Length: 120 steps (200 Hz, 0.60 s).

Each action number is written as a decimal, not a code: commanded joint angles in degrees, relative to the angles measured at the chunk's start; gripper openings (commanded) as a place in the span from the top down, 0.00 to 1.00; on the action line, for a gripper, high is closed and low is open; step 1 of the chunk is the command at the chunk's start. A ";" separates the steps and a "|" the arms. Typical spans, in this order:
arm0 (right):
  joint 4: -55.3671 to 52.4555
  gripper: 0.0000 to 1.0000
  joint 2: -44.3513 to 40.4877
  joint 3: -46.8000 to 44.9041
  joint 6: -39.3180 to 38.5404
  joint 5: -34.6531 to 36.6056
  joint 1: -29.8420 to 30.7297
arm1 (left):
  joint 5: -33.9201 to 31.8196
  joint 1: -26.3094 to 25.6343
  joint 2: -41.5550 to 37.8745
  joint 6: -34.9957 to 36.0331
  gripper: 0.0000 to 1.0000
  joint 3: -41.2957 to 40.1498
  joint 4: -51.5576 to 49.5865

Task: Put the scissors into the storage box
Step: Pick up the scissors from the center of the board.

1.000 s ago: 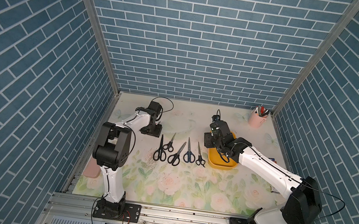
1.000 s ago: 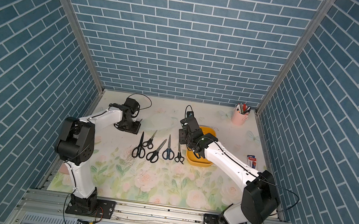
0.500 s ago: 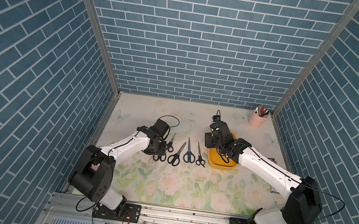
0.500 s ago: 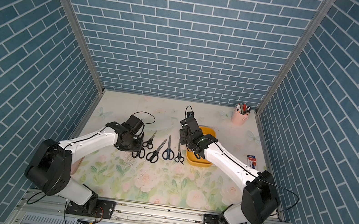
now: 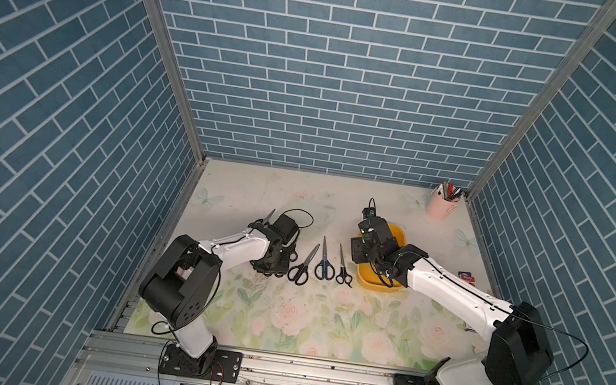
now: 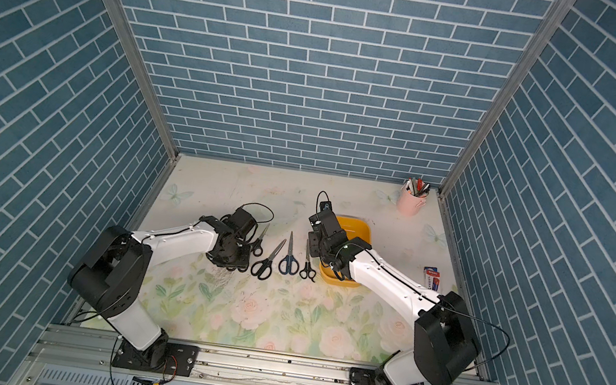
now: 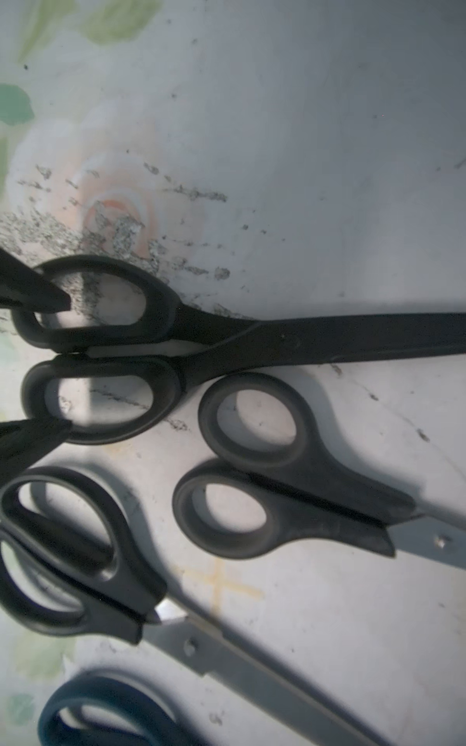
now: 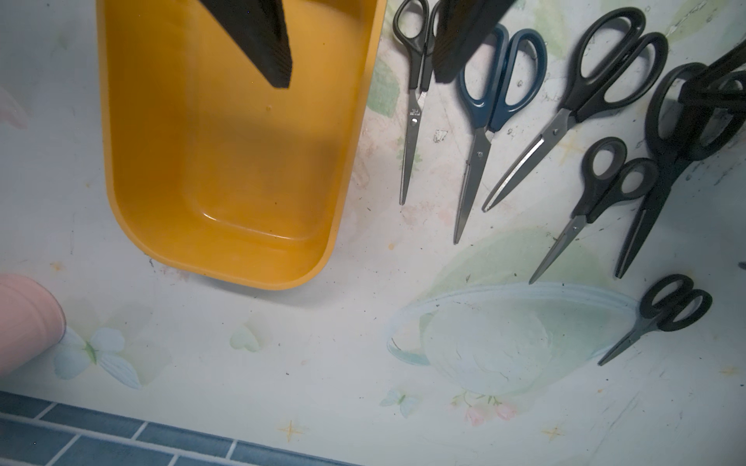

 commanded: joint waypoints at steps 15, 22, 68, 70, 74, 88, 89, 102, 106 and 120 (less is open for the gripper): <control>0.53 0.40 -0.07 0.00 -0.91 -0.24 0.25 | -1.92 -0.09 1.49 0.07 0.55 -2.86 3.23; 0.57 0.40 0.21 0.22 -1.00 -0.43 0.25 | -2.12 -0.04 2.03 0.03 0.55 -3.35 4.15; 0.51 0.40 0.91 0.22 -1.09 -0.79 0.25 | -3.34 -0.07 5.07 0.86 0.65 -3.90 4.97; 0.52 0.40 0.88 0.16 -1.09 -0.79 0.29 | -3.44 -0.03 5.05 0.89 0.67 -3.96 4.97; 0.54 0.40 0.90 0.07 -1.09 -0.73 0.23 | -3.67 0.06 5.00 0.98 0.68 -4.07 4.89; 0.53 0.40 0.87 -0.14 -1.09 -0.80 0.25 | -4.35 0.25 4.47 1.07 0.77 -4.42 4.38; 0.53 0.40 0.84 -0.14 -1.13 -0.80 0.25 | -4.38 0.31 4.44 1.03 0.78 -4.48 4.37; 0.61 0.39 0.94 -0.28 -1.17 -0.88 0.25 | -4.47 0.54 3.45 1.18 0.81 -4.88 4.28; 0.62 0.40 1.03 -0.30 -1.25 -0.95 0.26 | -4.56 0.59 3.18 1.20 0.81 -4.96 4.08; 0.64 0.39 1.37 -0.25 -1.34 -1.13 0.25 | -5.02 0.88 2.05 1.24 0.83 -4.73 2.86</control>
